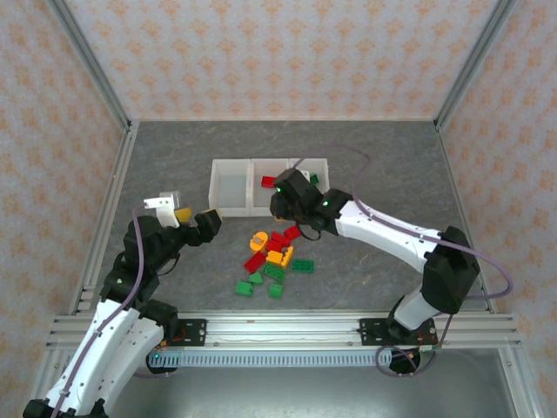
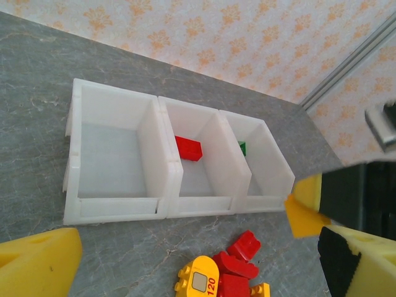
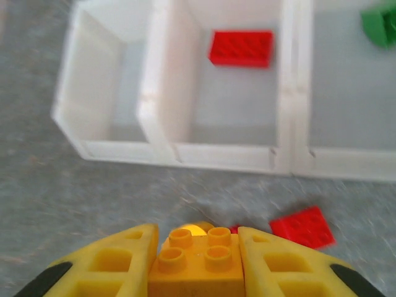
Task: Sort the legos into containers by color
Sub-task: Place the lego in the container.
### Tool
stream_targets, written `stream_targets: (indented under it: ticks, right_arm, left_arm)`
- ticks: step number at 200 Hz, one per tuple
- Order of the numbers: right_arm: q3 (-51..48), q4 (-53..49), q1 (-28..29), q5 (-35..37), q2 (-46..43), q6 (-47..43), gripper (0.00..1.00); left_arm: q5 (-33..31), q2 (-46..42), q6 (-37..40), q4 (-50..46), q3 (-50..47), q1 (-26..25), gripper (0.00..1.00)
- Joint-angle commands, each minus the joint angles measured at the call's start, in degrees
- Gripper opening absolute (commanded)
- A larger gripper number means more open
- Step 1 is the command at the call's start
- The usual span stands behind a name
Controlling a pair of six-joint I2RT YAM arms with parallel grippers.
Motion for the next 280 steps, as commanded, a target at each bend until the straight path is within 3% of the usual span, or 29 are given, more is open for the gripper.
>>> stream_targets:
  ticks: [1, 61, 117, 138, 166, 187, 240, 253, 280]
  right_arm:
    - [6.76, 4.30, -0.98, -0.92, 5.63, -3.90, 0.31]
    - [29.71, 6.14, -2.29, -8.36, 26.03, -8.93, 0.30]
    - [41.88, 9.47, -3.26, -12.75, 39.00, -12.80, 0.32]
    - [47.96, 7.56, -3.59, -13.43, 43.94, -13.33, 0.34]
    - [53.36, 5.13, -3.86, -11.98, 48.14, -13.17, 0.47]
    - [53.64, 5.08, -3.88, -11.11, 47.70, -12.06, 0.68]
    - [49.59, 0.64, -3.88, -7.71, 38.84, -11.17, 0.89]
    - [45.03, 1.03, -3.83, -5.94, 33.97, -10.91, 1.00]
    - [32.05, 3.71, -3.88, -2.33, 21.45, -11.06, 1.00]
  left_arm:
    - [-1.29, -1.09, 0.61, 0.76, -0.13, -0.02, 0.99]
    - [-2.26, -2.77, 0.48, 0.60, -0.14, -0.02, 0.99]
    - [-2.51, -3.37, 0.40, 0.59, -0.20, -0.02, 0.99]
    - [-2.63, -3.35, 0.39, 0.50, -0.13, -0.02, 0.99]
    - [-3.07, -3.29, 0.38, 0.41, -0.14, -0.02, 0.99]
    - [-3.21, -3.15, 0.38, 0.32, -0.13, -0.02, 0.99]
    - [-4.00, -1.61, 0.32, -0.16, 0.14, -0.02, 0.99]
    - [-4.08, -0.74, 0.31, -0.65, 0.46, -0.02, 0.99]
    - [-2.80, 2.44, 0.47, -1.78, 1.37, -0.06, 0.99]
